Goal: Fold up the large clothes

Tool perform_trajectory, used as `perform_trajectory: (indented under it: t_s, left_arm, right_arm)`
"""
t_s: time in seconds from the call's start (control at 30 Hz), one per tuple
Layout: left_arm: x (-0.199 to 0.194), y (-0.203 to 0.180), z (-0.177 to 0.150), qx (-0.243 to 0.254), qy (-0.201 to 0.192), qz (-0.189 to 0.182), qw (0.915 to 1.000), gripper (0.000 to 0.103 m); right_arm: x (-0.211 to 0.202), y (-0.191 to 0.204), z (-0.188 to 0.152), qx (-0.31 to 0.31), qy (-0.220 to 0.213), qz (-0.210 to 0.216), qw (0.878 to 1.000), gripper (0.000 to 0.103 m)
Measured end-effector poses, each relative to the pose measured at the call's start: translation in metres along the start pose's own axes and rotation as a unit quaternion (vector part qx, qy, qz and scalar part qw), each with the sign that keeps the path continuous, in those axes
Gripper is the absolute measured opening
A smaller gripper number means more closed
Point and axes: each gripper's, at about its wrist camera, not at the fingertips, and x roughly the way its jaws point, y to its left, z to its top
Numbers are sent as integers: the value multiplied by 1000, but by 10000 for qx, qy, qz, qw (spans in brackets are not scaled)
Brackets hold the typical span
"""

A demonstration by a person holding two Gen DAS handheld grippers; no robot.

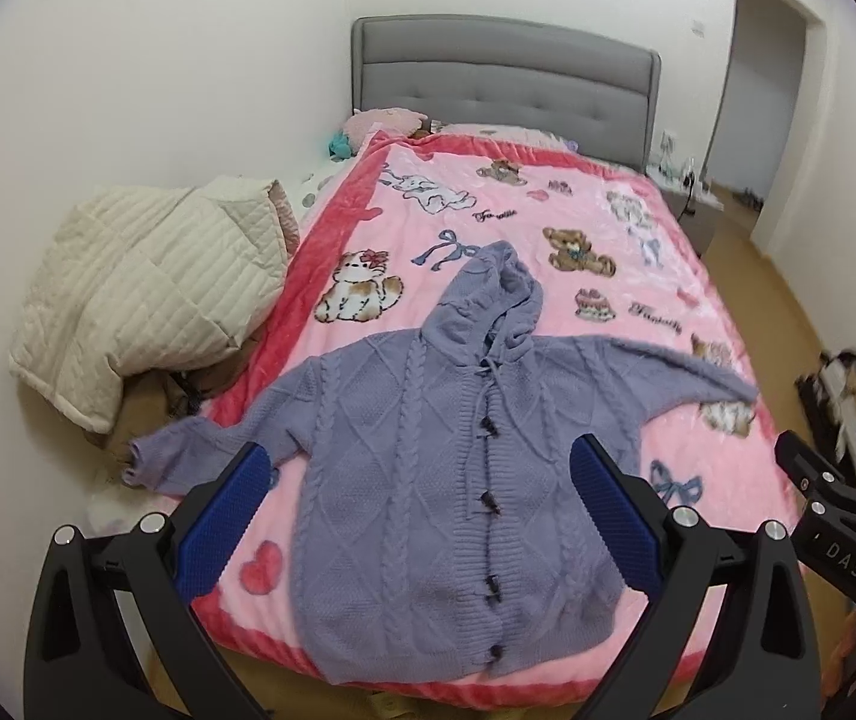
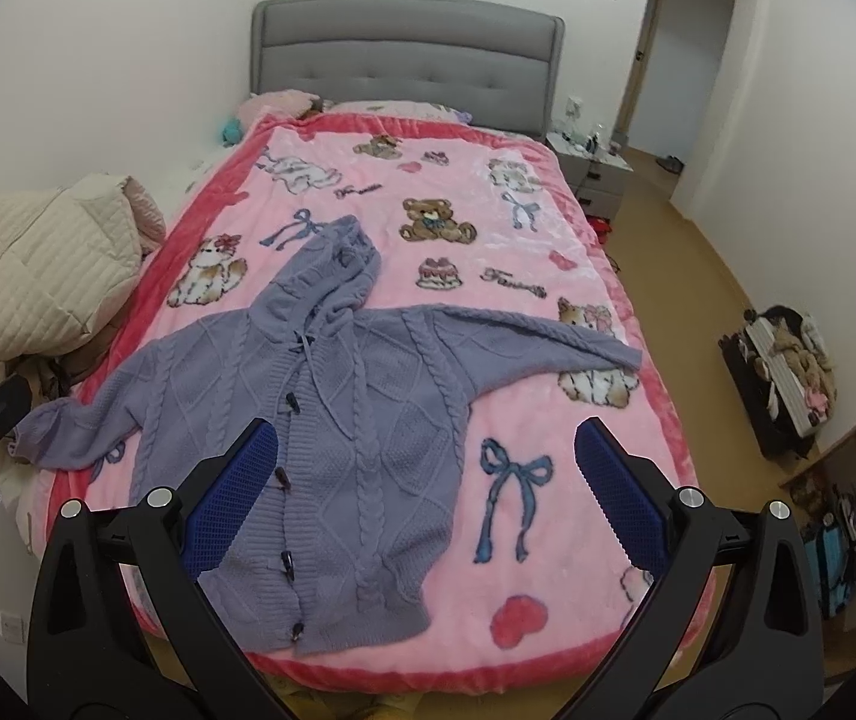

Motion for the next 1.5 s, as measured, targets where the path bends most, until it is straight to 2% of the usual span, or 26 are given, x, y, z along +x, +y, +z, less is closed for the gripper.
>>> perform_trajectory:
  t_s: [0.07,0.2,0.3,0.4,0.53,0.63,0.77,0.9,1.07,1.17,1.27,1.4,1.5]
  left_arm:
    - [8,9,2,-256,19,-63,9997,98]
    - [21,31,-12,-663,117,283,9973,98]
    - [32,50,-27,-876,119,374,9954,98]
    - [46,75,-42,-1166,149,628,9911,98]
    - [67,110,-60,-1279,96,975,9869,98]
    - [88,144,-70,-1331,-39,924,9868,98]
    - [132,211,-91,-1695,-88,855,9818,98]
    - [174,264,-111,-1569,-181,769,9844,98]
    - [237,323,-139,-1115,-444,804,9895,98]
    - [278,352,-152,-925,-266,895,9913,98]
    - [310,380,-165,-1055,-136,922,9900,98]
    - [331,397,-175,-1094,-166,1163,9870,98]
    - [345,403,-172,-961,-338,1333,9858,98]
  right_arm:
    - [1,1,1,-56,-108,223,9997,95]
    - [6,7,0,-247,-387,842,9954,95]
    - [19,19,0,-526,-386,1123,9915,95]
    - [31,33,0,-726,-483,1472,9853,95]
    - [49,58,5,-894,-447,1610,9819,95]
    - [65,85,6,-927,-212,1689,9810,95]
    - [82,123,3,-897,-130,1737,9806,95]
    - [95,173,2,-763,-132,1849,9797,95]
    - [111,225,0,-814,-91,2088,9745,95]
    - [125,254,-3,-992,21,2121,9722,95]
    - [144,278,-7,-1203,308,2033,9712,95]
    - [157,294,-12,-1299,438,1980,9706,95]
    - [166,304,-15,-1420,586,1936,9690,95]
